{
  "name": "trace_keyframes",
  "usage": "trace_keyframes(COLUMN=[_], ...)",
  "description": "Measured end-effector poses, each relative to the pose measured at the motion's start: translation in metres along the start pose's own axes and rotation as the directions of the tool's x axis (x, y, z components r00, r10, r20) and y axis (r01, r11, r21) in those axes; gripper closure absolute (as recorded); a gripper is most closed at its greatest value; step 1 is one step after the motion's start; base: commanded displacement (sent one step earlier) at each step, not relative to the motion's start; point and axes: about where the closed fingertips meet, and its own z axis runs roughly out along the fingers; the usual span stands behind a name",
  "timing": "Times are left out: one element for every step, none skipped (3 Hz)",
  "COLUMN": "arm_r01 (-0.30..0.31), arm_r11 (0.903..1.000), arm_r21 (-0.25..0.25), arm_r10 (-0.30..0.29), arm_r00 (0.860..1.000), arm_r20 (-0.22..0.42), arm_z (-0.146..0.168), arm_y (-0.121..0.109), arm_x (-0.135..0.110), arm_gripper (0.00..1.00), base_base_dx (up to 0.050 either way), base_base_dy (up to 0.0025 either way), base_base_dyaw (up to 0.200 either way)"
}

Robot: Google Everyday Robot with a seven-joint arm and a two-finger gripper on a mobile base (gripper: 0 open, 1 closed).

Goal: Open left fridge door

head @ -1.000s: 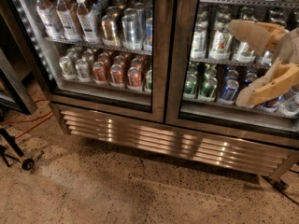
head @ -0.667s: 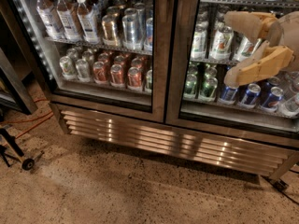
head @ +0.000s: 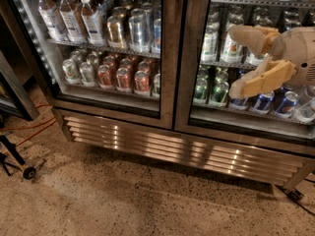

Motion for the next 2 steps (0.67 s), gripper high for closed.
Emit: trace_keyframes(arm_r01=[-0.001, -0.001], arm_r11=[1.0, 1.0], arm_r21=[0.0, 0.0], arm_r10=[0.001, 0.001], arm_r00=[1.0, 1.0], arm_r20=[0.0, 0.0], arm_z=[0.0001, 0.0001], arm_y=[0.0, 0.0], arm_x=[0.0004, 0.0004], arm_gripper=[0.0, 0.0], base_base_dx=[0.035, 0.036], base_base_dy=[0.00249, -0.00255], base_base_dyaw=[0.14, -0.135])
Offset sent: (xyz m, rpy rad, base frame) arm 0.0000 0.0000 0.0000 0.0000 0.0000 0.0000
